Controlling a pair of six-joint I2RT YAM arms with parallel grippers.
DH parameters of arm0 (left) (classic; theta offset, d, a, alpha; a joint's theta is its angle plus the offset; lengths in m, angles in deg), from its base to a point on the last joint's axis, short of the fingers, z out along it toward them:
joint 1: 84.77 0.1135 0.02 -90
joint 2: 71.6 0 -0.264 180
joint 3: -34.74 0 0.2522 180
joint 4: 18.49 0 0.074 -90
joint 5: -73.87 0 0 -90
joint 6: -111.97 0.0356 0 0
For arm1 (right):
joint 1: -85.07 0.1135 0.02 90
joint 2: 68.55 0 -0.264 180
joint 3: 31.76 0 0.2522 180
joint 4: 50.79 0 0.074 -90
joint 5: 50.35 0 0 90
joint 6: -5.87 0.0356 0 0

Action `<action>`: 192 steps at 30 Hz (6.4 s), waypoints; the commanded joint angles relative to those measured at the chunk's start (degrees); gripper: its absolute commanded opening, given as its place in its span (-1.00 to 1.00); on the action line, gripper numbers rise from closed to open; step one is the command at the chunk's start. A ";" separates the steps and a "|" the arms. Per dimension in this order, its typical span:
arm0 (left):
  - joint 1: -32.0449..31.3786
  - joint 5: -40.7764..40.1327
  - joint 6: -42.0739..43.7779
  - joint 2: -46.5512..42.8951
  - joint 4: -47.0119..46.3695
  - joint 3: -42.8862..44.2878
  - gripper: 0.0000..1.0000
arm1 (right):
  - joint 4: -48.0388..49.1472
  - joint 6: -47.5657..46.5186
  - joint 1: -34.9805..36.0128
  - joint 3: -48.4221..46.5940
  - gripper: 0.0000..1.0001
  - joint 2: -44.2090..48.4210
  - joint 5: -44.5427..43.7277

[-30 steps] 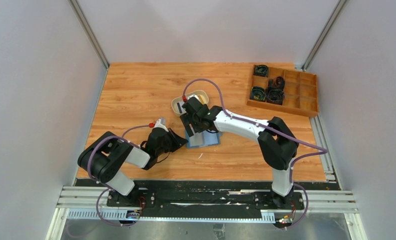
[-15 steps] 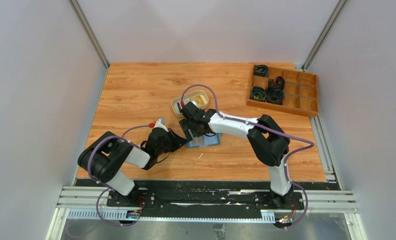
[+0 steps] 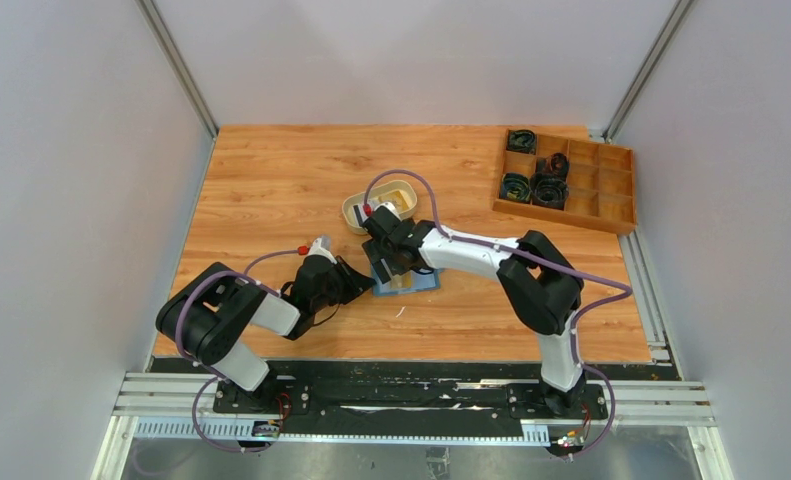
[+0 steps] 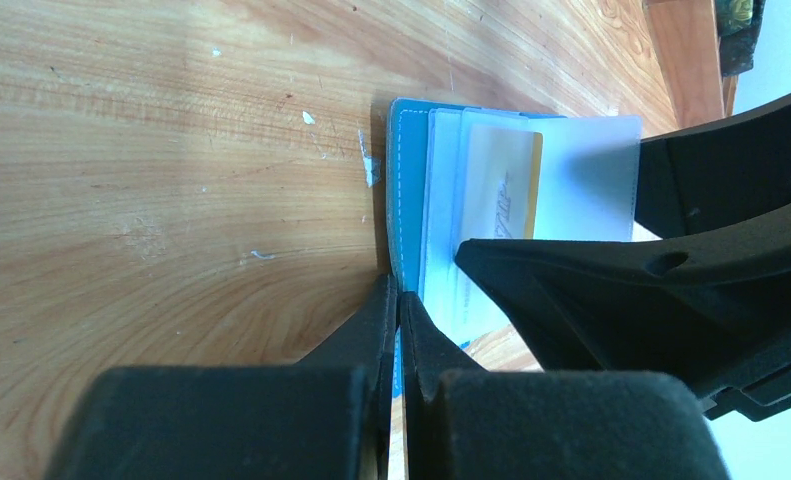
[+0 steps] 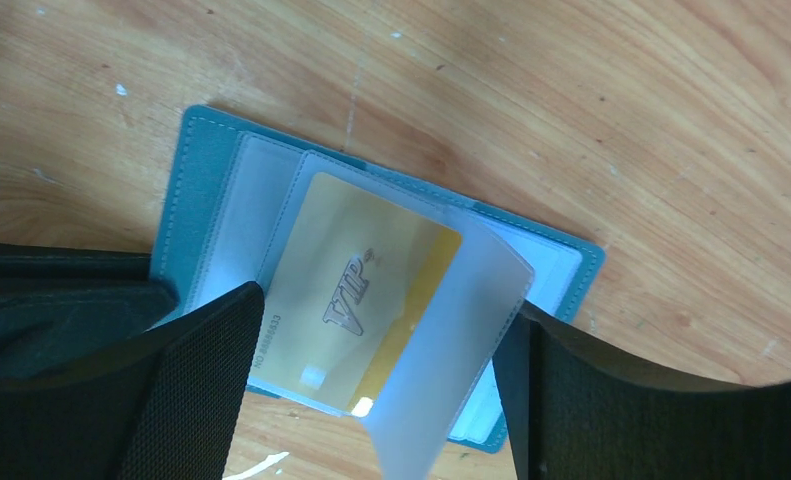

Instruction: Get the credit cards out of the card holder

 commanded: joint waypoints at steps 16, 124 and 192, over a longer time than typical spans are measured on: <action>-0.37 -1.08 2.57 4.16 12.26 -2.13 -1.00 | -3.61 -10.71 5.68 -4.56 1.00 -4.10 -18.08; -1.00 -0.36 2.21 8.81 9.02 -2.75 -1.00 | 78.12 41.83 -22.73 44.45 -0.20 5.51 58.16; -1.64 -0.46 2.00 11.15 4.44 -3.50 -1.00 | -12.21 0.02 -27.17 -41.30 -1.00 -21.11 47.09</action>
